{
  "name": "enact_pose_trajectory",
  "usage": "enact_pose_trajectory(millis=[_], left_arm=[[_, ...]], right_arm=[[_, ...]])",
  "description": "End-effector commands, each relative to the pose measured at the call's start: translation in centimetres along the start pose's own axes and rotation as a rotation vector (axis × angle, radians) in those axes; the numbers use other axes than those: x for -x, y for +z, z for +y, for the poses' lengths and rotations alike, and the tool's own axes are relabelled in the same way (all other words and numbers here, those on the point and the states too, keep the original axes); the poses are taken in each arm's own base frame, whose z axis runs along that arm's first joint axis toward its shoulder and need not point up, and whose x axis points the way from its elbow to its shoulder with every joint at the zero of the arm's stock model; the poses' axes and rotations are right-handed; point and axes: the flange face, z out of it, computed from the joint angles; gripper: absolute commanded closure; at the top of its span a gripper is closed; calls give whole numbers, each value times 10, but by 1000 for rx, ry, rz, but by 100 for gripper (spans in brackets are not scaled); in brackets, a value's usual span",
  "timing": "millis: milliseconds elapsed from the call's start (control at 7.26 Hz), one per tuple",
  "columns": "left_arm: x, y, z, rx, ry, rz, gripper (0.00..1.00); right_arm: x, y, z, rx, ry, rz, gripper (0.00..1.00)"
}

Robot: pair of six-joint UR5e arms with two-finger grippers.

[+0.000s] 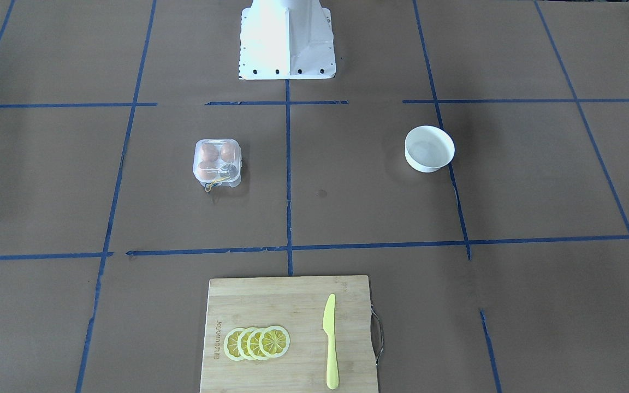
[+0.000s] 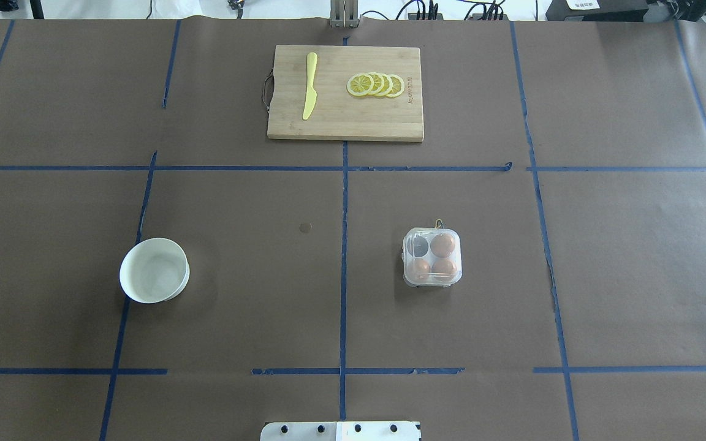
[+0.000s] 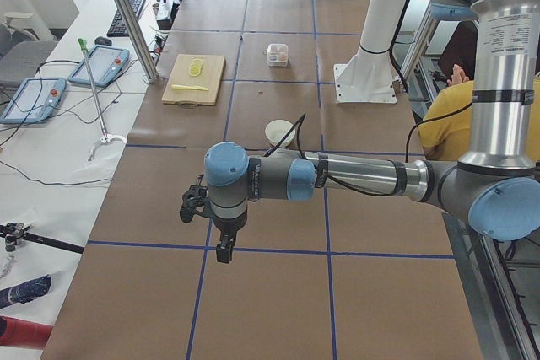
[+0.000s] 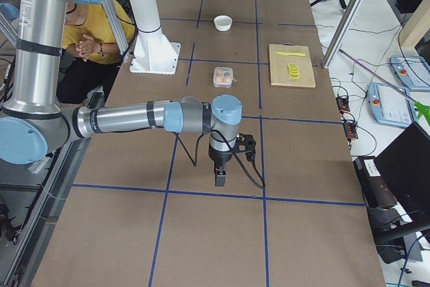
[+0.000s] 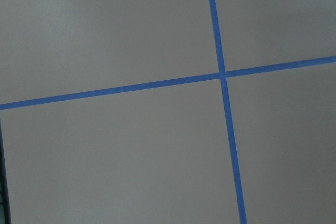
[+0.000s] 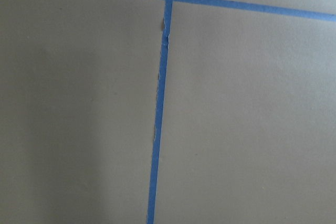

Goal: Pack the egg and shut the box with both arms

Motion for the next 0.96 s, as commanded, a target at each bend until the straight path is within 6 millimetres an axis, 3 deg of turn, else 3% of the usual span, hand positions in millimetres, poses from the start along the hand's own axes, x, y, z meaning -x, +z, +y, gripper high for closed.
enact_pose_trajectory(millis=[0, 551, 826], left_arm=[[4, 7, 5, 12, -13, 7, 0], [12, 19, 27, 53, -44, 15, 0], [9, 17, 26, 43, -34, 15, 0]], right_arm=[[-15, 22, 16, 39, 64, -131, 0], [-13, 16, 14, 24, 50, -102, 0], [-14, 15, 13, 21, 47, -75, 0]])
